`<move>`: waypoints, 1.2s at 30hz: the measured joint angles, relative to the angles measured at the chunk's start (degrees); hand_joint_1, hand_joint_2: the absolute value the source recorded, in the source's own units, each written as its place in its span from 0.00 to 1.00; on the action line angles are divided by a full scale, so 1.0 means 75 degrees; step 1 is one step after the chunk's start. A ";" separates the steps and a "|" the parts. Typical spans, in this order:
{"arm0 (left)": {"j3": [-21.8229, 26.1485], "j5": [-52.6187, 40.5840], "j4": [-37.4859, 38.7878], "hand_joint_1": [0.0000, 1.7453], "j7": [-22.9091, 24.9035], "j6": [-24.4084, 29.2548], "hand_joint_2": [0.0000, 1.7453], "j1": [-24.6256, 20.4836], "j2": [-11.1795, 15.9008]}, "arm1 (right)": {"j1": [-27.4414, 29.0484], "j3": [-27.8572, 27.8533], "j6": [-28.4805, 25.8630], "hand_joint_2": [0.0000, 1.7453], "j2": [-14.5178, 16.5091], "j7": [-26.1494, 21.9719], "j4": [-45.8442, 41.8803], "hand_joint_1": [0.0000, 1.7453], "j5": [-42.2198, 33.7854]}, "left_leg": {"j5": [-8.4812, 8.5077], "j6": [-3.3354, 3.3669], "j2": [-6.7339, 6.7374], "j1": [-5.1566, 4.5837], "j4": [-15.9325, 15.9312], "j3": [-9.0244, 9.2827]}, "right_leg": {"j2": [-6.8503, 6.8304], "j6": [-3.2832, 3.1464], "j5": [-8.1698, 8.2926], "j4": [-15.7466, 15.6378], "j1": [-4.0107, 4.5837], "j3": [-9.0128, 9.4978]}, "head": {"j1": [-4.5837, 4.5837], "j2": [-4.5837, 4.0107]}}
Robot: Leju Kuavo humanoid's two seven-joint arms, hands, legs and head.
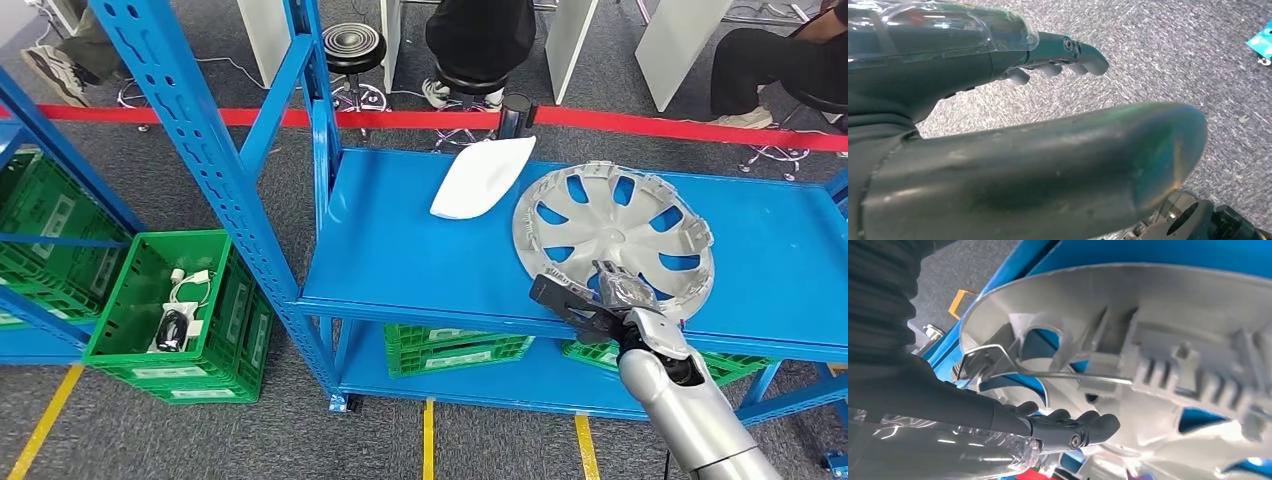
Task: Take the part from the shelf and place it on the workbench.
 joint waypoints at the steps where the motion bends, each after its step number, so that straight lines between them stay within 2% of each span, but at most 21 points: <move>1: -0.0002 -0.0001 0.0000 0.00 -0.0005 -0.0002 0.00 -0.0003 -0.0001 | -0.0027 -0.0028 0.0152 1.00 -0.0021 0.0000 -0.0001 1.00 -0.0023 | 0.0001 0.0001 0.0002 0.0000 0.0000 0.0000 | 0.0002 0.0002 0.0002 0.0000 0.0000 -0.0001 | 0.0000 0.0000; 4: -0.0023 -0.0001 0.0000 0.00 -0.0018 -0.0001 0.00 -0.0013 -0.0011 | -0.0111 -0.0061 0.0459 1.00 -0.0114 0.0000 -0.0029 1.00 -0.0128 | 0.0004 0.0006 0.0006 0.0000 0.0000 0.0000 | 0.0005 0.0006 0.0006 0.0000 -0.0002 -0.0002 | 0.0000 0.0000; 8: -0.0035 0.0011 0.0000 0.00 -0.0055 0.0062 0.00 -0.0017 -0.0042 | -0.0195 -0.0139 0.0428 1.00 -0.0262 0.0001 -0.0098 1.00 -0.0288 | 0.0007 0.0010 0.0020 -0.0002 -0.0001 0.0002 | 0.0022 0.0015 0.0018 -0.0004 -0.0005 -0.0003 | 0.0002 0.0000; 15: -0.0037 0.0100 0.0001 0.00 -0.0106 0.0178 0.00 -0.0015 -0.0111 | -0.0285 -0.0254 -0.0493 1.00 -0.0407 0.0009 -0.0221 1.00 -0.0231 | 0.0023 0.0035 -0.0002 -0.0011 0.0004 -0.0008 | 0.0014 0.0027 0.0028 -0.0006 -0.0012 -0.0006 | 0.0007 0.0000; 22: -0.0037 0.0204 0.0003 0.00 -0.0183 0.0234 0.00 -0.0006 -0.0160 | -0.0201 -0.0251 -0.0894 1.00 -0.0439 0.0026 -0.0377 1.00 -0.0194 | 0.0013 0.0026 0.0009 -0.0010 0.0002 -0.0022 | 0.0022 0.0022 0.0018 -0.0001 -0.0010 -0.0027 | 0.0004 0.0000; 29: -0.0023 0.0770 0.0003 0.00 -0.0477 0.0256 0.00 -0.0007 -0.0237 | 0.0014 -0.0235 -0.2389 1.00 -0.0441 0.0026 -0.0667 1.00 -0.0455 | 0.0007 0.0028 0.0003 -0.0008 -0.0003 -0.0023 | 0.0016 0.0013 0.0005 0.0002 -0.0009 -0.0029 | 0.0003 0.0000; 36: 0.0018 0.0883 0.0003 0.00 -0.0560 0.0251 0.00 -0.0007 -0.0283 | 0.0138 -0.0231 -0.2596 1.00 -0.0441 0.0026 -0.0866 1.00 -0.0517 | 0.0003 0.0023 0.0004 -0.0007 -0.0003 -0.0023 | 0.0015 0.0010 0.0002 0.0002 -0.0009 -0.0029 | 0.0005 0.0000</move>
